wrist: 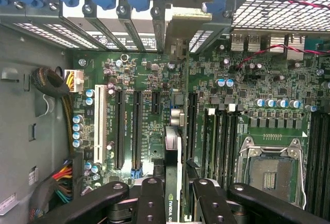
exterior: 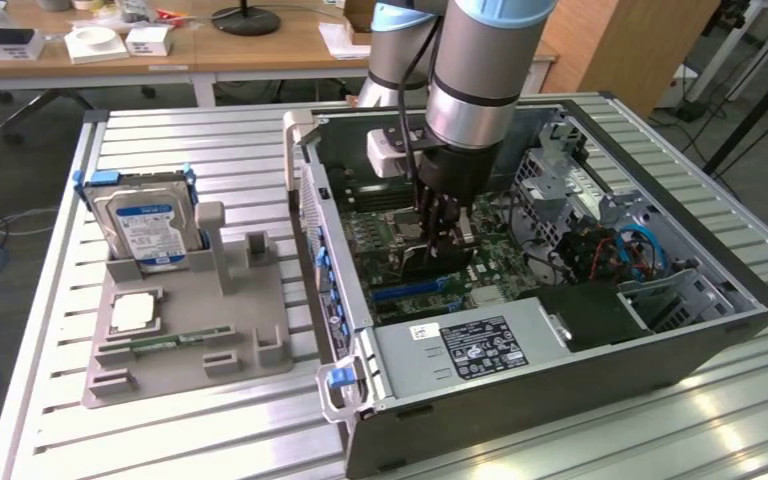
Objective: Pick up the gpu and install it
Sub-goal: 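Insert the gpu into the slot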
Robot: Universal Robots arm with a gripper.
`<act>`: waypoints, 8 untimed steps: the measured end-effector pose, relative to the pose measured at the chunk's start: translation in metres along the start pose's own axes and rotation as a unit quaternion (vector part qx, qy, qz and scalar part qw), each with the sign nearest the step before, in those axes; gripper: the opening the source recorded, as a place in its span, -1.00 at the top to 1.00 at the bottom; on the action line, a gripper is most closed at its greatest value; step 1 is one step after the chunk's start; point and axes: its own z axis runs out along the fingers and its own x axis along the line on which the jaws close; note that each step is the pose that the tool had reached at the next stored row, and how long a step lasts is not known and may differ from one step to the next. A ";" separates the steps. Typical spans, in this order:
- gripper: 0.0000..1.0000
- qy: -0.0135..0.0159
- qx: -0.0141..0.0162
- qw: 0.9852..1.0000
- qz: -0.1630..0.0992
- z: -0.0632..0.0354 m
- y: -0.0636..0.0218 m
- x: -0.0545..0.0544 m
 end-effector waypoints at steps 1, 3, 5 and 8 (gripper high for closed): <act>0.48 0.000 0.000 1.000 0.000 0.0000 0.0000 0.000; 0.48 0.000 0.000 1.000 0.000 0.0001 0.0001 0.000; 0.48 0.000 0.000 1.000 0.000 0.0001 0.0001 0.001; 0.48 0.000 0.000 1.000 0.000 0.0001 0.0001 0.002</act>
